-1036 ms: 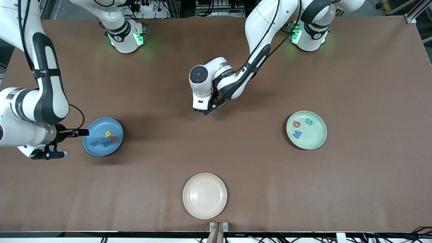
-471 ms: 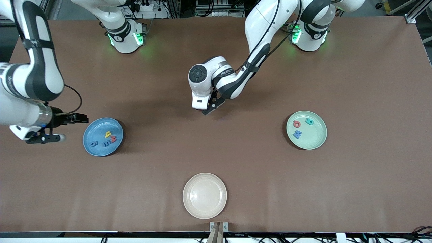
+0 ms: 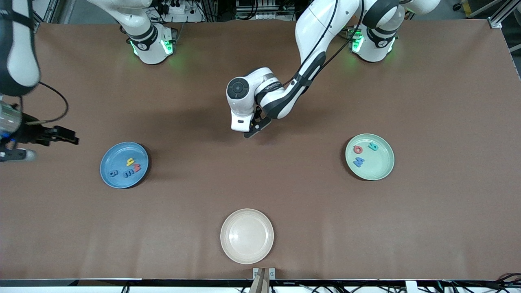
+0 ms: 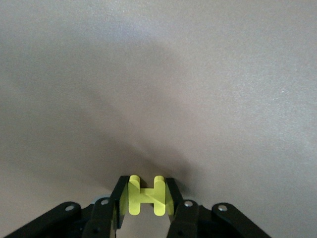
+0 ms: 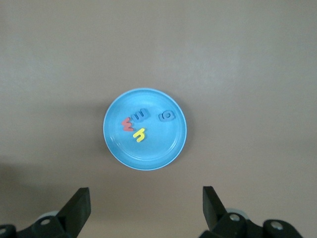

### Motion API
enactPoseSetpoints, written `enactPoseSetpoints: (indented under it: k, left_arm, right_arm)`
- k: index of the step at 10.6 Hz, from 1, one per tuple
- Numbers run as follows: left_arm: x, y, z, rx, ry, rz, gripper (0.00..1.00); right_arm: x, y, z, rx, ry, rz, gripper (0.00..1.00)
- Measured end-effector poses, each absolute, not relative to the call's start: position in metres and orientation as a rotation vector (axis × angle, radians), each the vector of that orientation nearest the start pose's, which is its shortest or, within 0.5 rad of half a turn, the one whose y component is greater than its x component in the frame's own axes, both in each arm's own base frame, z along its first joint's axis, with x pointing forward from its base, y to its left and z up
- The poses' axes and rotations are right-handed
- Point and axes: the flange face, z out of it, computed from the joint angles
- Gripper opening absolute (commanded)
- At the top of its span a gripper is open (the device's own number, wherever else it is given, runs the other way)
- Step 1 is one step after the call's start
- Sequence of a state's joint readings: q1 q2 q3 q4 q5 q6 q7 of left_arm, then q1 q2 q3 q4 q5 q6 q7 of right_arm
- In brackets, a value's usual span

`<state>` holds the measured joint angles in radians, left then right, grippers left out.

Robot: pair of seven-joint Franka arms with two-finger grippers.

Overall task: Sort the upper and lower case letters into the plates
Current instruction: 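Carry the yellow H to the green plate while the right gripper retracts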

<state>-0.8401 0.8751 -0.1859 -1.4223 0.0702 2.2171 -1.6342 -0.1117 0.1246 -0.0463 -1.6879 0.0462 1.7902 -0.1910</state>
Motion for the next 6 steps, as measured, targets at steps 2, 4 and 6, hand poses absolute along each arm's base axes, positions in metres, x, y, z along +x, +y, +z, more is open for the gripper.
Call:
enactPoseSetpoints:
  k: [2, 4, 6]
  left_arm:
    - [0.395, -0.600, 0.173, -2.946, -0.952, 0.160, 0.00]
    - [0.398, -0.600, 0.176, -2.951, -0.965, 0.159, 0.00]
    - [0.413, -0.590, 0.185, -2.934, -0.998, 0.179, 0.00]
  right_arm:
    - [0.590, -0.085, 0.571, -3.109, -0.050, -0.093, 1.00]
    - [0.581, -0.079, 0.609, -3.112, -0.064, -0.156, 1.00]
    - [0.570, -0.065, 0.633, -3.122, -0.016, -0.170, 1.00]
